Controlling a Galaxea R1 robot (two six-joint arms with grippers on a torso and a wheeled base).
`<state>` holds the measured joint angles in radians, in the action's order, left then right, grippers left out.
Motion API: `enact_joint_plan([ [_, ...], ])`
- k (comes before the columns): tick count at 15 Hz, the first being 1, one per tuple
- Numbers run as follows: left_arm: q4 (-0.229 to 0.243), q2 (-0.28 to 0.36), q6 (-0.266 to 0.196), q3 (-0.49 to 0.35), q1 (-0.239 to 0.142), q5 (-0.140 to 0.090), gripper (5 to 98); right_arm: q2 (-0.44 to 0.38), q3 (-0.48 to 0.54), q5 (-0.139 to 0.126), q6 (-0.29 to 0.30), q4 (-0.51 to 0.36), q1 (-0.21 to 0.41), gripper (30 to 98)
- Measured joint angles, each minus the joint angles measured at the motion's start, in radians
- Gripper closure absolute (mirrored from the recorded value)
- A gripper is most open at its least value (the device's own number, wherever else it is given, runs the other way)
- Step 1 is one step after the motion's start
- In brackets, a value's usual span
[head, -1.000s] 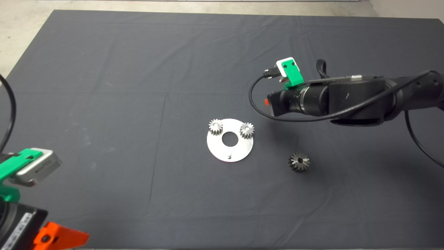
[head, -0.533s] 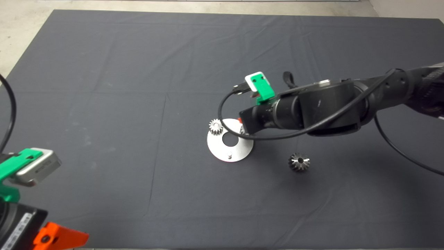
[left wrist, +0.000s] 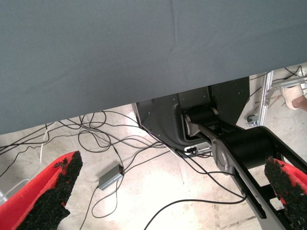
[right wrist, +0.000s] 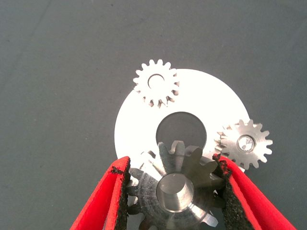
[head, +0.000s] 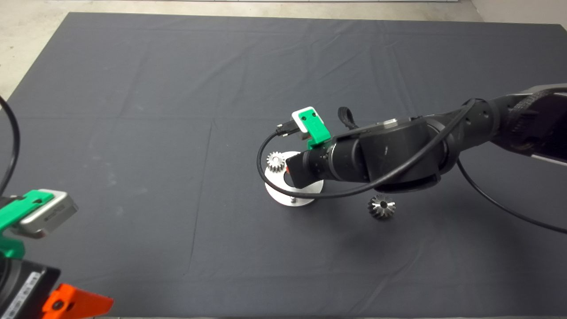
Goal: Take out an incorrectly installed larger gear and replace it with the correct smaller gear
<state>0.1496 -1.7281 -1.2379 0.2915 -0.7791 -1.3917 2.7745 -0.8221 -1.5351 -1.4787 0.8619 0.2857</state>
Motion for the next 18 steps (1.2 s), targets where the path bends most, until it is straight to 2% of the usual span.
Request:
enact_joint_plan([
  [4,0.000,-0.002,0.000,0.000,0.000,0.000,6.0,0.033,-0.001,-0.003,0.013,0.000,-0.019,87.1],
  [8,0.000,-0.003,0.000,0.000,0.000,0.001,6.0,0.063,-0.004,-0.003,0.073,0.001,-0.030,87.2],
  [12,0.000,-0.003,0.000,0.000,0.000,0.001,6.0,0.071,-0.004,-0.003,0.119,0.009,-0.082,87.2],
  [14,0.000,-0.003,0.000,0.000,0.000,0.000,6.0,0.070,-0.004,-0.003,0.148,0.012,-0.083,87.2],
  [18,0.000,-0.003,-0.002,0.000,0.000,0.000,6.0,0.060,-0.003,-0.004,0.166,0.013,-0.083,87.0],
])
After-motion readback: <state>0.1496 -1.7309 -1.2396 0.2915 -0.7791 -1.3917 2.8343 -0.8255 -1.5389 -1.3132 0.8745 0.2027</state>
